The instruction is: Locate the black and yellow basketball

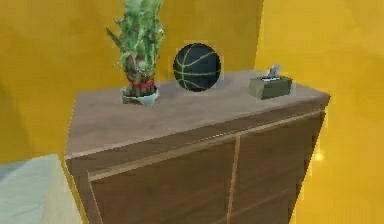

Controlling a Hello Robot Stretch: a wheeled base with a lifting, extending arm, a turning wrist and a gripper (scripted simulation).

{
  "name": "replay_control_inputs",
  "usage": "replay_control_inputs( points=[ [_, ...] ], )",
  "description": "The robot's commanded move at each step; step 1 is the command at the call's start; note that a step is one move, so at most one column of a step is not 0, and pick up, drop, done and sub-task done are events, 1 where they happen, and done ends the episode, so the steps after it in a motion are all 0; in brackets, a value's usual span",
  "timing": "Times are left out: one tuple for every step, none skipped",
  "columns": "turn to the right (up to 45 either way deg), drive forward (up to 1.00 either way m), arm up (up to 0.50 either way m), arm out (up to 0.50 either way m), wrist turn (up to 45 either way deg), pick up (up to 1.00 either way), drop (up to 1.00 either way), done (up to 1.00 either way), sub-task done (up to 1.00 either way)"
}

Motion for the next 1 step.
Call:
replay_control_inputs(
  points=[
    [0.0,0.0,0.0,0.0,0.0,0.0,0.0,1.0,0.0]
  ],
)
